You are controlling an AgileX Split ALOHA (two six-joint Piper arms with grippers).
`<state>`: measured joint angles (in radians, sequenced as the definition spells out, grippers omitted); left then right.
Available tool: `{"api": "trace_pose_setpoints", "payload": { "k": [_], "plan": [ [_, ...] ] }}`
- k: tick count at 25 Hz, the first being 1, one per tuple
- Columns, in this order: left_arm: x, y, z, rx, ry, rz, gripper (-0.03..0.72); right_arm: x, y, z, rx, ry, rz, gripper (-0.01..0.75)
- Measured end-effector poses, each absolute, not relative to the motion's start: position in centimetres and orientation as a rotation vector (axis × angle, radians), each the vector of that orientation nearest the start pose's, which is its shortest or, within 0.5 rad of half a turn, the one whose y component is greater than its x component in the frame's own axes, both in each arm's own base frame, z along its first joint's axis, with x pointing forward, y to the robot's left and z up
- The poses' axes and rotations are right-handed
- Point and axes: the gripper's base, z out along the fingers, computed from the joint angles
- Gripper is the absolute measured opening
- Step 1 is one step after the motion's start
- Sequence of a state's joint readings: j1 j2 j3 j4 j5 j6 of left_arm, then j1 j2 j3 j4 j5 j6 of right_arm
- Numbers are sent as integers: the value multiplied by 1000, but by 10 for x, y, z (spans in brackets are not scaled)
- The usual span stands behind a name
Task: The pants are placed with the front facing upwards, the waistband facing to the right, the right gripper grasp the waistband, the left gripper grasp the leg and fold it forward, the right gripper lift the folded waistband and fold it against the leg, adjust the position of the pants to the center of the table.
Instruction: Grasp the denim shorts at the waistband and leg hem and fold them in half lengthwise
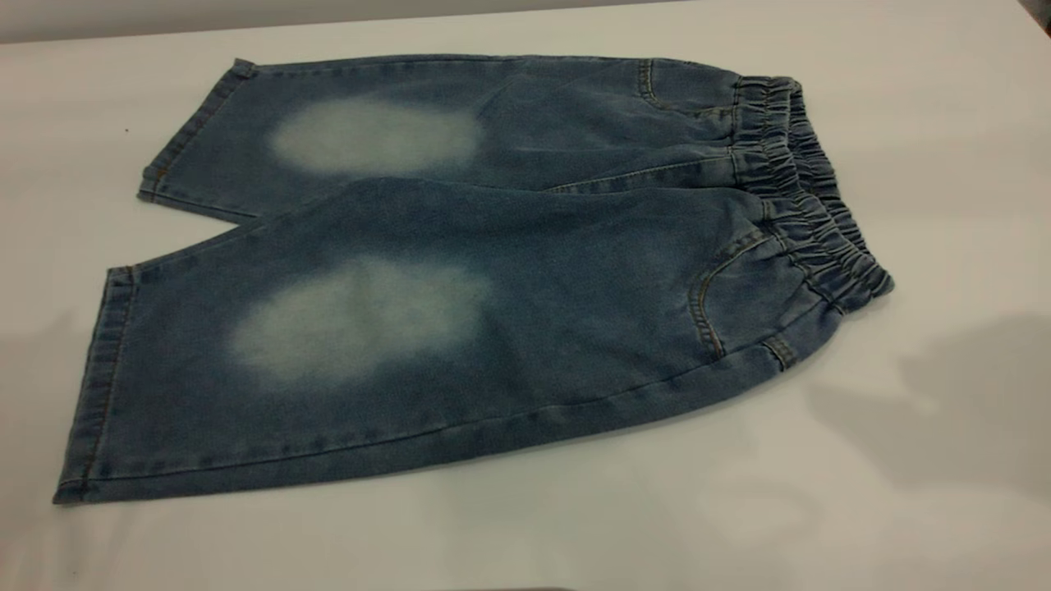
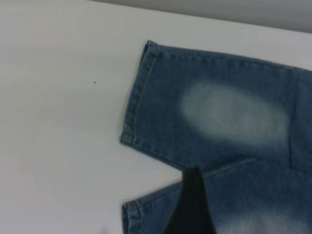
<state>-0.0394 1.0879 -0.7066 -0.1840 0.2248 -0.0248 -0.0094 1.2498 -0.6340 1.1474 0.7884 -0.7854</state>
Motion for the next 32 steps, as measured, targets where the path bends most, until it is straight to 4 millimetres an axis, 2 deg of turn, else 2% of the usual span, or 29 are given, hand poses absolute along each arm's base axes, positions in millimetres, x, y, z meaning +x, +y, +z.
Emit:
{"api": "trace_pose_setpoints", "payload": {
  "k": [3,8,13,20,26,32],
  "plan": [
    [232,-13,296,-122,2077,-174,548,234,56,216,42,2474,980,598],
    [237,-13,300,-108,2068,-168,548,256,50,173,168,2572,910,596],
    [243,-20,291,-90,2112,-191,548,266,47,132,285,2685,870,594],
    [254,-25,273,-68,2184,-189,548,275,46,85,364,2772,865,594],
    [257,-25,268,-69,2203,-189,548,294,44,60,344,2795,828,594],
    [257,-25,268,-69,2202,-189,548,299,34,50,380,2798,808,594]
  ]
}}
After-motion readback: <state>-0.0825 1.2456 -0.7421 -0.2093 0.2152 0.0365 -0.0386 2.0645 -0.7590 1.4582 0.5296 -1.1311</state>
